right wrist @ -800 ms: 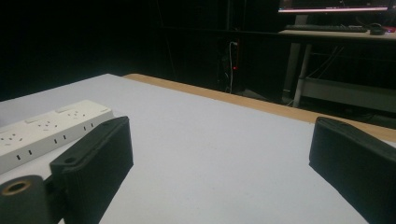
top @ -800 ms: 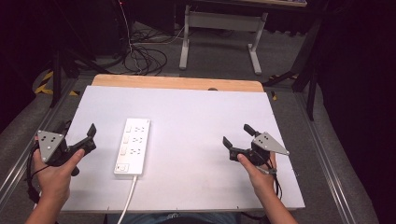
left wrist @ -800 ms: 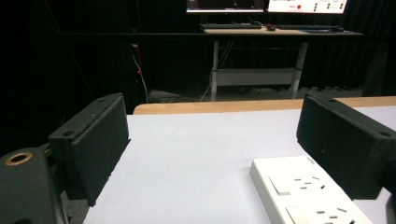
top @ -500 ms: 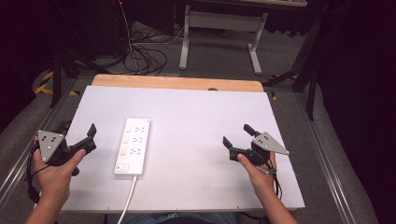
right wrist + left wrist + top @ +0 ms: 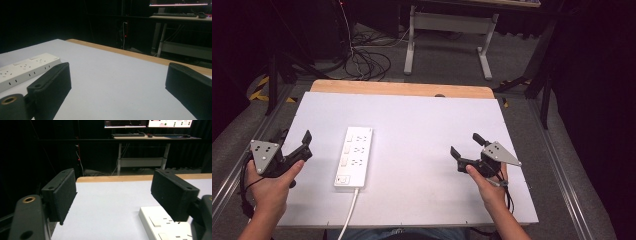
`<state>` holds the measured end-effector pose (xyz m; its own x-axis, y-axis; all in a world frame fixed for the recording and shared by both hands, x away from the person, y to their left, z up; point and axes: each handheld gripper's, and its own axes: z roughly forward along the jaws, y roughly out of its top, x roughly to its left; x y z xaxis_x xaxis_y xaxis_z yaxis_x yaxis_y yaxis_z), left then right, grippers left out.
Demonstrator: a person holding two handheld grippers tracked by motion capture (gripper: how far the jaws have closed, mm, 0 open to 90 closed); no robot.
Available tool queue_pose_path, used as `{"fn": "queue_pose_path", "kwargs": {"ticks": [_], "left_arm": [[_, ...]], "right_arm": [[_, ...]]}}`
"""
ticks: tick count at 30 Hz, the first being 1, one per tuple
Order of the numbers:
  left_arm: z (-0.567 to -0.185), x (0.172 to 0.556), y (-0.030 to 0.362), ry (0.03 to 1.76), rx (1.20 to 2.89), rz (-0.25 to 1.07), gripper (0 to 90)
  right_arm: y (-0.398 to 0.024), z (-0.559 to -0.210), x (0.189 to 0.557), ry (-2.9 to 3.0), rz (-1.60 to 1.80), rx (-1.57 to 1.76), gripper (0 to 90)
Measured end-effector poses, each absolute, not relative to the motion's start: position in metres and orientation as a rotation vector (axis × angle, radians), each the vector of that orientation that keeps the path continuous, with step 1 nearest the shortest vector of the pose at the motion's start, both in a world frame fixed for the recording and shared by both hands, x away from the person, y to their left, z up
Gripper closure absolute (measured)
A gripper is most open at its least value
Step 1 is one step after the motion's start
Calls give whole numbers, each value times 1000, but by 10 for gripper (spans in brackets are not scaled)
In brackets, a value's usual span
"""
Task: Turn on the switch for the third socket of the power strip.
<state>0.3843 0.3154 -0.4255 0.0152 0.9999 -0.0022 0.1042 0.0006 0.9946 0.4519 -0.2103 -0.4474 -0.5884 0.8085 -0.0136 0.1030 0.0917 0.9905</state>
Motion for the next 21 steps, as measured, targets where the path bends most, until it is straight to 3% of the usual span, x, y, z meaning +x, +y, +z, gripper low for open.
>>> {"fn": "queue_pose_path", "kwargs": {"ticks": [6,7,14,21], "left_arm": [[-426,384,317,1280,1299,1149,284],[-426,384,317,1283,1300,1148,335],[-425,384,318,1272,1320,1113,463],[-424,384,318,1263,1335,1107,539]], "right_arm": [[-210,-447,452,1789,1547,896,67],[-210,-447,452,1791,1545,896,68],[-210,-447,452,1794,1546,894,68],[-210,-448,452,1796,1541,886,69]]}}
